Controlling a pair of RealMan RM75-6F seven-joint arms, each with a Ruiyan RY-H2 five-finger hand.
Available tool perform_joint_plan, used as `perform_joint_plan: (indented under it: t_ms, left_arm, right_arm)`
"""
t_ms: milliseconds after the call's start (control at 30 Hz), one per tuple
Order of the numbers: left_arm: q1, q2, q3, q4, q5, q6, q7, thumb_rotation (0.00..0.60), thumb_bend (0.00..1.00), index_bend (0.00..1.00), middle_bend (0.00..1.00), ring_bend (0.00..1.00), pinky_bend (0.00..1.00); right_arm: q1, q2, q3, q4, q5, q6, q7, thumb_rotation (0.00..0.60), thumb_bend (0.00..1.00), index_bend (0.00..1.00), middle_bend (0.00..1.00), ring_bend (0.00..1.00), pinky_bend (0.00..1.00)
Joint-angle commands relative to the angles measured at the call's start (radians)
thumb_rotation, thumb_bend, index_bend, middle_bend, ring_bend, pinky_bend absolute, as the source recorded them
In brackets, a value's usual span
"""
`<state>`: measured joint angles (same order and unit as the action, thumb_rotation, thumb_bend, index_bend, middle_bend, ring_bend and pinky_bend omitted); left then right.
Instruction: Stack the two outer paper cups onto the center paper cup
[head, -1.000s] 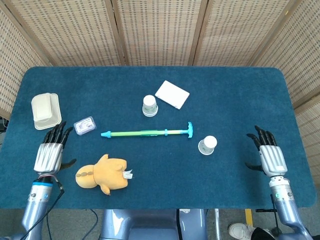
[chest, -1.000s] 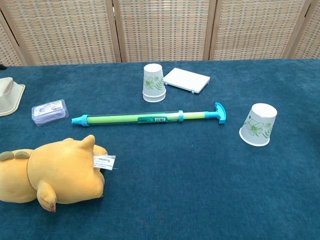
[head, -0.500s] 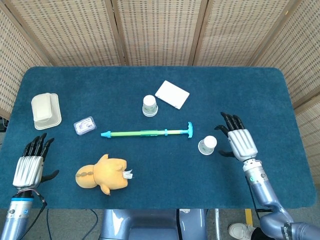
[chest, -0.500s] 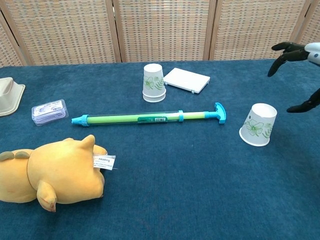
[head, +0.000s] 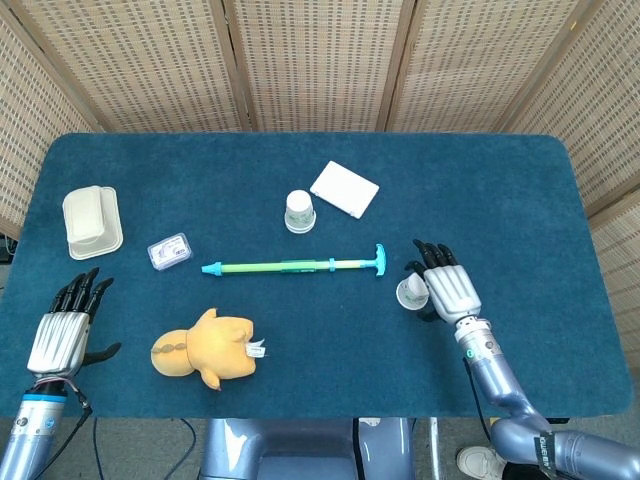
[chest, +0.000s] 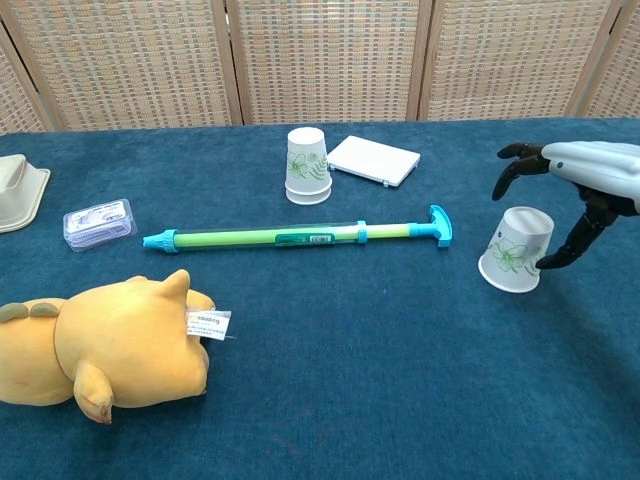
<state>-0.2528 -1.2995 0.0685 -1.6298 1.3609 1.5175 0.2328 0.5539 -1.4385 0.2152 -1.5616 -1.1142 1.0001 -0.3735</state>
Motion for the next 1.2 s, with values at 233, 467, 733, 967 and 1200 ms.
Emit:
perform_joint_plan:
  t_ms: [233, 467, 733, 967, 1200]
  left_arm:
    - [0.021, 0.006, -0.016, -0.012, 0.037, -0.007, 0.004, 0.6, 0.15, 0.1, 0.0, 0.0, 0.1]
    - [0.028, 0.008, -0.026, -0.016, 0.048, -0.014, 0.005, 0.6, 0.15, 0.1, 0.0, 0.0, 0.1]
    - [0.038, 0.014, -0.041, -0.016, 0.055, -0.031, -0.004, 0.6, 0.15, 0.1, 0.0, 0.0, 0.1]
    - [0.047, 0.018, -0.053, -0.017, 0.067, -0.037, -0.008, 0.6, 0.15, 0.1, 0.0, 0.0, 0.1]
    - [0.053, 0.018, -0.06, -0.019, 0.078, -0.044, -0.007, 0.6, 0.15, 0.1, 0.0, 0.0, 0.1]
  right_arm:
    - [0.038, -0.046, 0.0, 0.081, 0.061, -0.024, -0.015, 0.6, 0.18, 0.33, 0.0, 0.0, 0.08]
    - [0.055, -0.063, 0.0, 0.117, 0.075, -0.042, -0.004, 0.6, 0.2, 0.4, 0.0, 0.0, 0.09]
    - [0.071, -0.082, -0.003, 0.132, 0.068, -0.024, -0.011, 0.6, 0.22, 0.51, 0.04, 0.0, 0.11]
    - [0.077, -0.083, -0.009, 0.136, 0.069, -0.014, -0.019, 0.6, 0.23, 0.55, 0.07, 0.0, 0.11]
    - [0.089, -0.077, -0.005, 0.123, 0.055, 0.006, -0.032, 0.6, 0.23, 0.57, 0.08, 0.0, 0.11]
